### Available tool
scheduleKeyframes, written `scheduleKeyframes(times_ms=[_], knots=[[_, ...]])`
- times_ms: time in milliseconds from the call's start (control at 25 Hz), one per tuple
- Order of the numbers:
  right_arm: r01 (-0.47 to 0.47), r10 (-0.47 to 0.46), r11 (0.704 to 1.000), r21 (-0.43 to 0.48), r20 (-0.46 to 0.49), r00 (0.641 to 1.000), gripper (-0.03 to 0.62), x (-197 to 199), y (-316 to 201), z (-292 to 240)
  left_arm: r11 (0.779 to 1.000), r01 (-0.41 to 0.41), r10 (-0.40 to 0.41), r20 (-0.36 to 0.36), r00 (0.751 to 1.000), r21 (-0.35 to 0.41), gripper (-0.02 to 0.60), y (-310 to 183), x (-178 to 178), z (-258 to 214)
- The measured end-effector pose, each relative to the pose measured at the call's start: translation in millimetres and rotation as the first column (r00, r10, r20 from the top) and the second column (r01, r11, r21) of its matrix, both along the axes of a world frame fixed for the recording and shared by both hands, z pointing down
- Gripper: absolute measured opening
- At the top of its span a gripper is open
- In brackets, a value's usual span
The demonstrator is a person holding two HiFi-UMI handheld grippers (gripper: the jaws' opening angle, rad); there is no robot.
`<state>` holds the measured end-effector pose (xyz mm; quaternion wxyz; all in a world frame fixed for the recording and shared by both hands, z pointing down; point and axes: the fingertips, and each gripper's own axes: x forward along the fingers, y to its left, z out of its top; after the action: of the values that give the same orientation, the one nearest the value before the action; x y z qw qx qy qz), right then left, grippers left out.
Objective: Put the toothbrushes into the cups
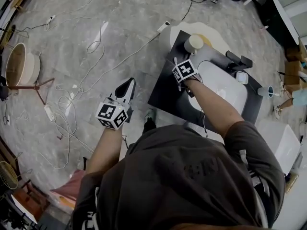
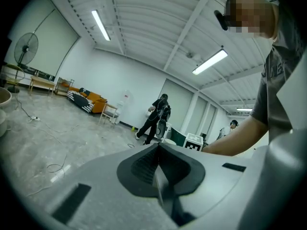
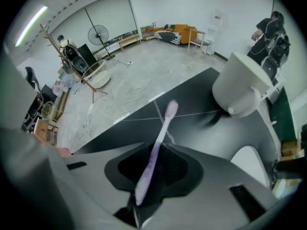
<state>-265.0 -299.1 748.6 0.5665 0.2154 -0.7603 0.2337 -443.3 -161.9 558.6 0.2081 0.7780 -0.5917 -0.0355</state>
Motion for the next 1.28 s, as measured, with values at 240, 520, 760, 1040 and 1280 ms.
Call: scheduleKeyframes(times_ms=[240, 520, 760, 1040, 1280], knots=[[-0.143, 0.152, 0.987, -0.078, 0.133, 0.979, 0.032, 1, -9, -7, 1.000, -0.027, 0.027, -0.010, 1.000, 0.002, 0.006, -7, -15, -3], [-0.266, 0.259, 0.960, -0.083, 0.621, 0.740, 0.032, -8, -51, -124, 0.993, -0.111, 0.111, -0.005, 0.994, 0.046, 0.006, -48, -3, -30], [-0.380, 0.188, 0.924, 0.045, 0.812, 0.553, 0.032, 19, -118, -204, 0.968, -0.241, 0.240, 0.019, 0.971, 0.064, 0.006, -102, 37, -43], [-0.442, 0.103, 0.885, 0.147, 0.864, 0.493, 0.032, 30, -180, -227, 0.939, -0.334, 0.333, 0.031, 0.942, 0.082, 0.006, -154, 75, -49], [-0.454, 0.067, 0.871, 0.186, 0.872, 0.485, 0.032, 24, -215, -209, 0.925, -0.371, 0.370, 0.030, 0.928, 0.076, 0.006, -173, 92, -42]])
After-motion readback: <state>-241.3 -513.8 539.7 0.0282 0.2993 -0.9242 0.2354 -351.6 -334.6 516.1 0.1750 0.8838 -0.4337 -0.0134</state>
